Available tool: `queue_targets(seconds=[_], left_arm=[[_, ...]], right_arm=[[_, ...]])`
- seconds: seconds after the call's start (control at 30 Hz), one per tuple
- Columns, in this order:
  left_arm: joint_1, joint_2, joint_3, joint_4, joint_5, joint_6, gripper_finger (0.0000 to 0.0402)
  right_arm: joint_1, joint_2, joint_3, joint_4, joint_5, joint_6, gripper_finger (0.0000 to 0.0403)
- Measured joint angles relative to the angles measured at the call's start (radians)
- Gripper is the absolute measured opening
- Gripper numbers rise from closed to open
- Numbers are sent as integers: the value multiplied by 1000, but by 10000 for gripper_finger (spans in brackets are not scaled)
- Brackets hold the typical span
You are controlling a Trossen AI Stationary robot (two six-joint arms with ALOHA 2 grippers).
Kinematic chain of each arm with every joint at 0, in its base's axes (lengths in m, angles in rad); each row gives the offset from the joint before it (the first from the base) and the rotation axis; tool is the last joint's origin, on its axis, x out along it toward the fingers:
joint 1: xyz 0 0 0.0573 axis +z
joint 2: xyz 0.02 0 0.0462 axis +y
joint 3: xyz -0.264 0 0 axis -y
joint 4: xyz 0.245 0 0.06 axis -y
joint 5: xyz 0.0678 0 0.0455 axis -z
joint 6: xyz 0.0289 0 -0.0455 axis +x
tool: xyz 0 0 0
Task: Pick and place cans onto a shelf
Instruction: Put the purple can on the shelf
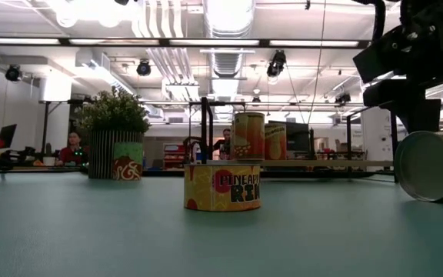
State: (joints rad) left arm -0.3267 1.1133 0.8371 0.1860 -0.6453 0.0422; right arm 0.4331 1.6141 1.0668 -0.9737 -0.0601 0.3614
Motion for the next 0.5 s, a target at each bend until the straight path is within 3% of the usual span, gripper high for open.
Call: queue_targets(seconds=[0.1,0.33,0.4,0.5], left_arm=[[0,0,0,0,0,0,352],[-4,-2,0,4,0,0,352],[-8,-2,0,13,-1,4,352],[-20,-3,0,52,-1,36,352]], right_arm=[[-14,-43,13,20,14,-2,276],[-39,-233,-11,130,171,3,276],[-41,-290,-45,188,288,0,276],[-55,-395,-119,410,569,-46,276]])
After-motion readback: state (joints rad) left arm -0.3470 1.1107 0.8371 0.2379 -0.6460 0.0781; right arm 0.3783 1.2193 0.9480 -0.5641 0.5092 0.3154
